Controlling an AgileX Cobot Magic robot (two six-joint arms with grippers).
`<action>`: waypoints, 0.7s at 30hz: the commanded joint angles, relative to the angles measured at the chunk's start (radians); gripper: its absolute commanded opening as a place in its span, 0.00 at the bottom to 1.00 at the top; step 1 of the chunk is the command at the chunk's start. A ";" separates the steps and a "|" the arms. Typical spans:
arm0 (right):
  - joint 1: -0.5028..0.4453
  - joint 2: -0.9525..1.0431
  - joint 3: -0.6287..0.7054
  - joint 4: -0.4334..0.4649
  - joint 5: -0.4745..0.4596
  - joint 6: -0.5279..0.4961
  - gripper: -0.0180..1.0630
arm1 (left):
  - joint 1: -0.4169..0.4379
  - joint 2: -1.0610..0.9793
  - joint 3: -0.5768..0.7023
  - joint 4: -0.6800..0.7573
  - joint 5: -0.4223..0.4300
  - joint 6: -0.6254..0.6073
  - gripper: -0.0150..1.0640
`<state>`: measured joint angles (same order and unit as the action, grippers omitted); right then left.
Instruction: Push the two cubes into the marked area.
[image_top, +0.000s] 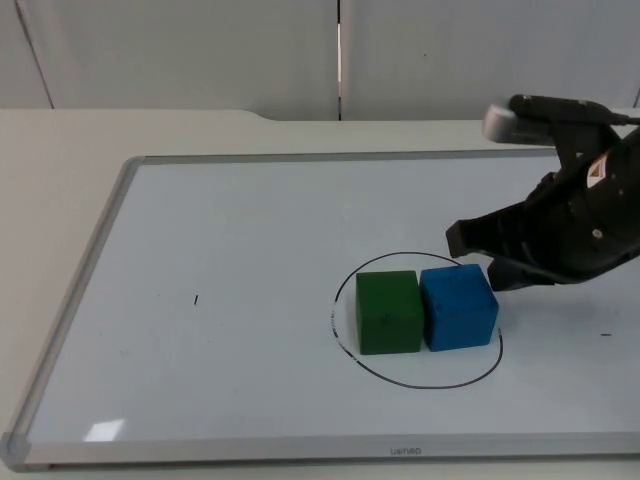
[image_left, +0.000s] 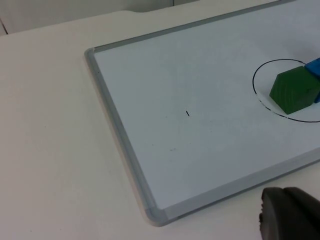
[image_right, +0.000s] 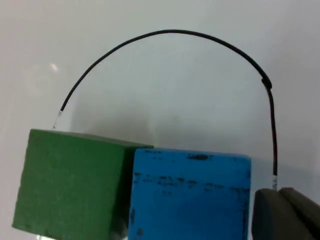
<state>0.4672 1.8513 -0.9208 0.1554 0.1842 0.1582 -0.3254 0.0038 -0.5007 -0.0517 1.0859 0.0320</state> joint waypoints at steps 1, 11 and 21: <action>0.004 -0.015 0.002 -0.033 0.009 -0.013 0.02 | 0.003 -0.004 0.006 -0.005 -0.010 -0.002 0.01; 0.004 -0.296 0.002 -0.197 0.107 -0.013 0.02 | 0.003 -0.004 0.006 -0.005 -0.010 -0.002 0.01; 0.004 -0.685 0.002 -0.268 0.266 -0.021 0.02 | 0.003 -0.004 0.006 -0.005 -0.010 -0.002 0.01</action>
<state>0.4672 1.1882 -0.9208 -0.0974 0.4254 0.1446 -0.3254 0.0038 -0.5007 -0.0517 1.0859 0.0320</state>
